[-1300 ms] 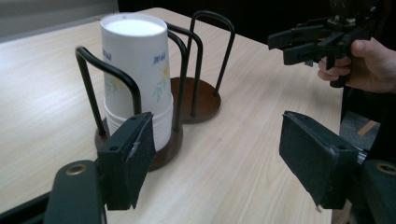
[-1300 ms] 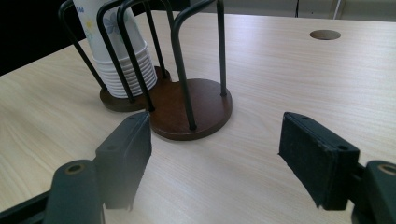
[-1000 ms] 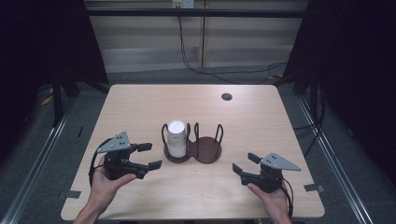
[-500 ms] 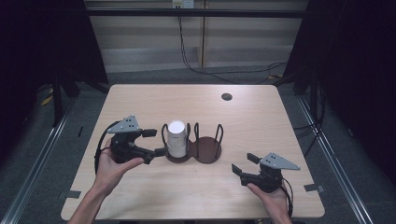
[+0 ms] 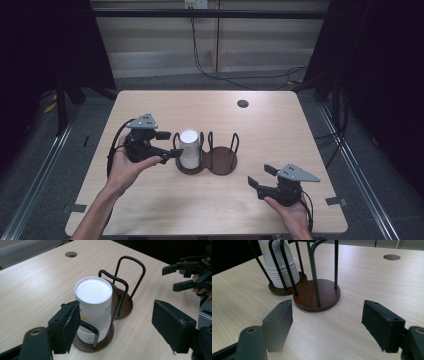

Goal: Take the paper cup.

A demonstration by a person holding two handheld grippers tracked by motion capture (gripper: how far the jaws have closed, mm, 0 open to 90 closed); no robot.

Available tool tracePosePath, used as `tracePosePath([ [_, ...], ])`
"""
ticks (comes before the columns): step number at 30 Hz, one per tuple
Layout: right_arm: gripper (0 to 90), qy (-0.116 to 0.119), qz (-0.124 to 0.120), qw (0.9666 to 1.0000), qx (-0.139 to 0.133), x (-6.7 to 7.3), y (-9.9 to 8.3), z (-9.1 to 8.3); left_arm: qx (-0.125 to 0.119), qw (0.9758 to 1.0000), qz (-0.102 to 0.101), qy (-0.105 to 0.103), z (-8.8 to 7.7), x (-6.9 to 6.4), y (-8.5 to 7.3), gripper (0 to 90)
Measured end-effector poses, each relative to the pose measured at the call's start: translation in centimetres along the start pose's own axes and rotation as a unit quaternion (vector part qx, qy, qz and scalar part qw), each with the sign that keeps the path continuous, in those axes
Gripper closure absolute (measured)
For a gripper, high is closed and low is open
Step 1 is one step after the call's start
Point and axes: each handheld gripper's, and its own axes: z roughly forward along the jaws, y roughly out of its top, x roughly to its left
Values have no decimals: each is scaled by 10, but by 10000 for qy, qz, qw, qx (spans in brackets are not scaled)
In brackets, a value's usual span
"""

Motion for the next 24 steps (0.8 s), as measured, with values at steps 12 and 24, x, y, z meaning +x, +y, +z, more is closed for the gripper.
tracePosePath([
  [12,244,4,4,10000,15,0,0,0,208,9995,238,-62,11,5,17,217],
  [24,244,-45,10,10000,5,-1,0,0,528,9974,479,-79,27,15,34,226],
])
